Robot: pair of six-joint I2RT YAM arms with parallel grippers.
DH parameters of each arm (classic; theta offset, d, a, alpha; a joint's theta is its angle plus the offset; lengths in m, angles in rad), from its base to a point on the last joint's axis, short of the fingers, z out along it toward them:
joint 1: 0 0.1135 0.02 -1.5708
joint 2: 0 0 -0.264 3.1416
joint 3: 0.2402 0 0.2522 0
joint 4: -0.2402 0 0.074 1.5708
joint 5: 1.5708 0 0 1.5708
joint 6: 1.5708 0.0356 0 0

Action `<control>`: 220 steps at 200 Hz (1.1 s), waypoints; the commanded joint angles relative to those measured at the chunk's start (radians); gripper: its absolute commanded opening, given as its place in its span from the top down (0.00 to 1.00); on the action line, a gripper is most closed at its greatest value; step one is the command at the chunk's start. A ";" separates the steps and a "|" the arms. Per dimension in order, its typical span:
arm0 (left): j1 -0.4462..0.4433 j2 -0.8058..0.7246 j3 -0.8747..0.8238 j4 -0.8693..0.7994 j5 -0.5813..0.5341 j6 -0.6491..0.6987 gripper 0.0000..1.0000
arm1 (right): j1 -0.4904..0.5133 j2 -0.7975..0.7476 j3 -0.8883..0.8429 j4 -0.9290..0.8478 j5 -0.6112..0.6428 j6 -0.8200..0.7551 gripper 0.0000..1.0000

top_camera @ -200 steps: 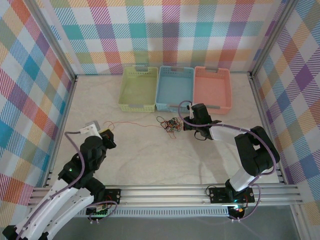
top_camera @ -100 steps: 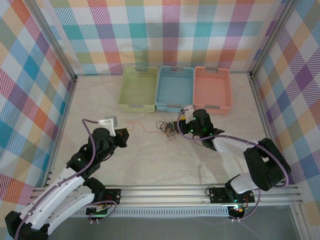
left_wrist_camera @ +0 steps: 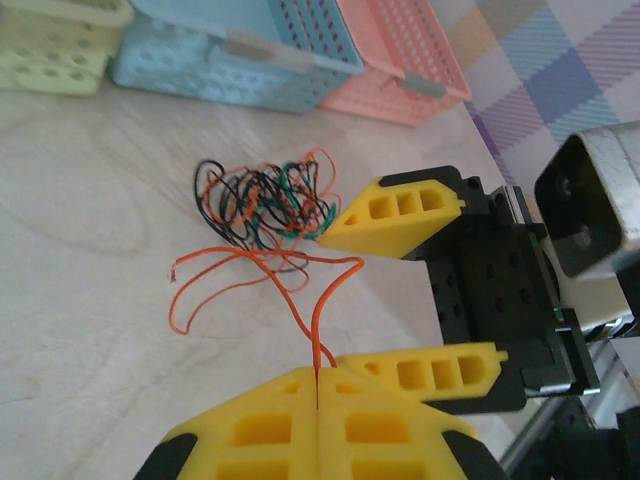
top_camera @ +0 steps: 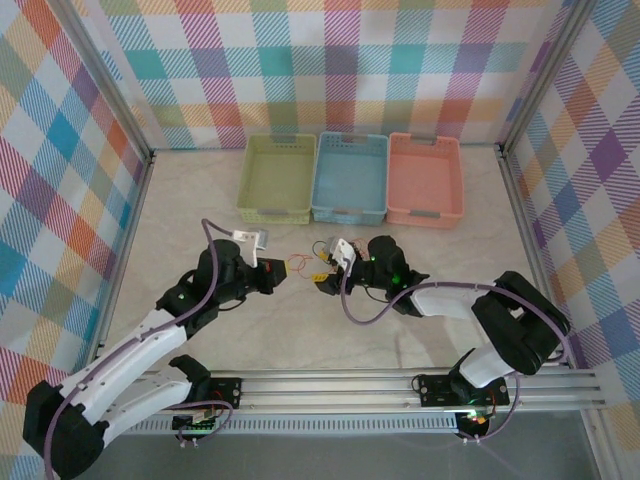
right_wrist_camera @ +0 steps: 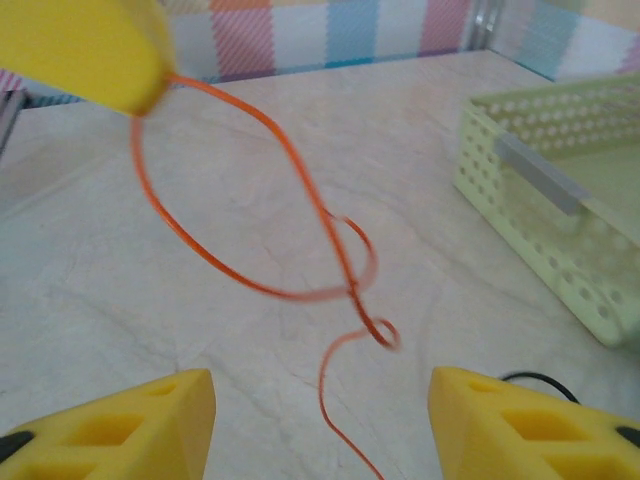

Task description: Untangle the cables

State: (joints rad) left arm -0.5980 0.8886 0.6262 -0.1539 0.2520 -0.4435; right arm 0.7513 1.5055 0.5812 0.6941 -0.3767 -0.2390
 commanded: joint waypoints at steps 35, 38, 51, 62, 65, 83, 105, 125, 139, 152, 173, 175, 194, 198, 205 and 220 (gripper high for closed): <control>-0.054 0.114 0.093 -0.035 0.133 0.018 1.00 | 0.019 0.028 -0.018 0.110 -0.034 -0.085 0.48; -0.054 0.122 0.100 -0.049 0.132 0.014 1.00 | 0.019 0.030 -0.017 0.111 -0.029 -0.086 0.49; -0.056 0.147 0.128 -0.108 0.136 0.011 1.00 | 0.019 0.032 -0.012 0.096 -0.013 -0.094 0.58; -0.057 0.155 0.149 -0.173 0.130 0.017 1.00 | 0.019 0.026 -0.004 0.075 -0.002 -0.094 0.63; -0.057 0.153 0.153 -0.183 0.124 0.017 1.00 | 0.019 0.022 -0.003 0.066 -0.003 -0.092 0.64; -0.057 0.125 0.162 -0.221 0.083 0.026 1.00 | 0.019 0.013 0.007 0.034 -0.022 -0.089 0.60; -0.057 0.093 0.174 -0.263 0.018 0.039 1.00 | 0.018 0.007 0.008 0.026 -0.048 -0.089 0.47; -0.057 0.081 0.187 -0.284 0.017 0.064 1.00 | 0.019 -0.003 -0.001 0.028 -0.081 -0.104 0.45; -0.057 0.074 0.200 -0.311 0.012 0.091 1.00 | 0.019 -0.009 -0.005 0.034 -0.110 -0.112 0.45; -0.057 0.070 0.198 -0.319 -0.008 0.101 1.00 | 0.019 -0.008 -0.010 0.042 -0.144 -0.119 0.47; -0.057 0.082 0.193 -0.324 -0.012 0.107 1.00 | 0.019 -0.011 -0.010 0.041 -0.158 -0.122 0.55; -0.057 0.082 0.193 -0.325 -0.012 0.107 1.00 | 0.019 -0.011 -0.010 0.041 -0.155 -0.123 0.56; -0.057 0.091 0.191 -0.320 0.010 0.109 1.00 | 0.019 -0.007 -0.006 0.041 -0.114 -0.108 0.64; -0.057 0.093 0.190 -0.315 0.021 0.108 1.00 | 0.019 -0.005 -0.003 0.039 -0.100 -0.103 0.66; -0.058 0.094 0.184 -0.299 0.048 0.104 1.00 | 0.019 -0.001 0.000 0.036 -0.081 -0.097 0.69; -0.059 0.100 0.168 -0.274 0.091 0.092 1.00 | 0.019 0.002 0.004 0.034 -0.063 -0.095 0.77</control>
State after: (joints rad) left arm -0.6460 0.9798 0.7994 -0.4503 0.2760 -0.3614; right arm 0.7666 1.5211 0.5789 0.7174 -0.4610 -0.3370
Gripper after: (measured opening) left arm 0.050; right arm 0.283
